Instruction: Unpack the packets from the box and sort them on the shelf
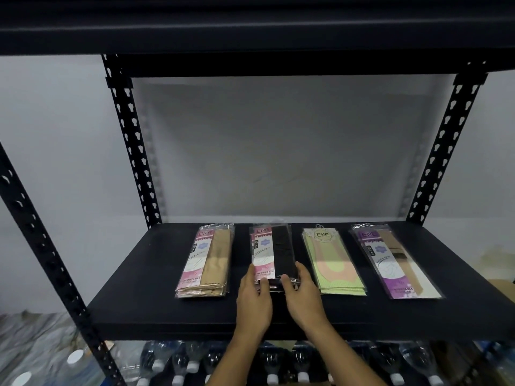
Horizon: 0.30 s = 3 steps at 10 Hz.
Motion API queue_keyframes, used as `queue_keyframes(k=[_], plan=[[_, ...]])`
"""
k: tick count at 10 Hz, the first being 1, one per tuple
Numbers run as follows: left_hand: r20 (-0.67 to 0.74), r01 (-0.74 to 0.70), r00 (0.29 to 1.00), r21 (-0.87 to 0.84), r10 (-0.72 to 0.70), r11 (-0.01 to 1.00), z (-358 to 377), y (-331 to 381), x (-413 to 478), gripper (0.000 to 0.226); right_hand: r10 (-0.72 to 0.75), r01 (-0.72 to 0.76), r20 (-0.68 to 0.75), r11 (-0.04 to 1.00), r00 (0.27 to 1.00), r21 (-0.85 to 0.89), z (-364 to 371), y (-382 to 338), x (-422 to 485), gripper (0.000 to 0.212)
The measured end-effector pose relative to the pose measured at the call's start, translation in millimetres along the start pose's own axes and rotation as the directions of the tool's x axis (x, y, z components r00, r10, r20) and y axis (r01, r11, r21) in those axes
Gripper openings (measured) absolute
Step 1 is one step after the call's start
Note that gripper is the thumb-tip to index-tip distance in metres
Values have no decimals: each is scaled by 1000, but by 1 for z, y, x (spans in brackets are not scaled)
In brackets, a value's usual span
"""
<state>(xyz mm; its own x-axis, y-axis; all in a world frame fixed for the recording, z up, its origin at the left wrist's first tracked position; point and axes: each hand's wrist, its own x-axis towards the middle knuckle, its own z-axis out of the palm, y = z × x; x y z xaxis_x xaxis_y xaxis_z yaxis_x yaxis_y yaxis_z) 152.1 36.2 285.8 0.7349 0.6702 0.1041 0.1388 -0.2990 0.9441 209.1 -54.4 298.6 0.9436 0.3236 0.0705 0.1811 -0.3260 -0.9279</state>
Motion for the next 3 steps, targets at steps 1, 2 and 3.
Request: queue_keyframes(k=[1, 2, 3], plan=[[15, -6, 1000, 2, 6, 1000, -1, 0, -1, 52, 7, -6, 11, 1000, 1000, -6, 0, 1, 1, 58], [32, 10, 999, -6, -10, 1000, -4, 3, -2, 55, 14, -14, 9, 1000, 1000, 1, -4, -5, -2, 60], [12, 15, 1000, -33, -15, 999, -6, 5, -8, 61, -14, 14, -13, 999, 1000, 32, -6, -7, -9, 60]])
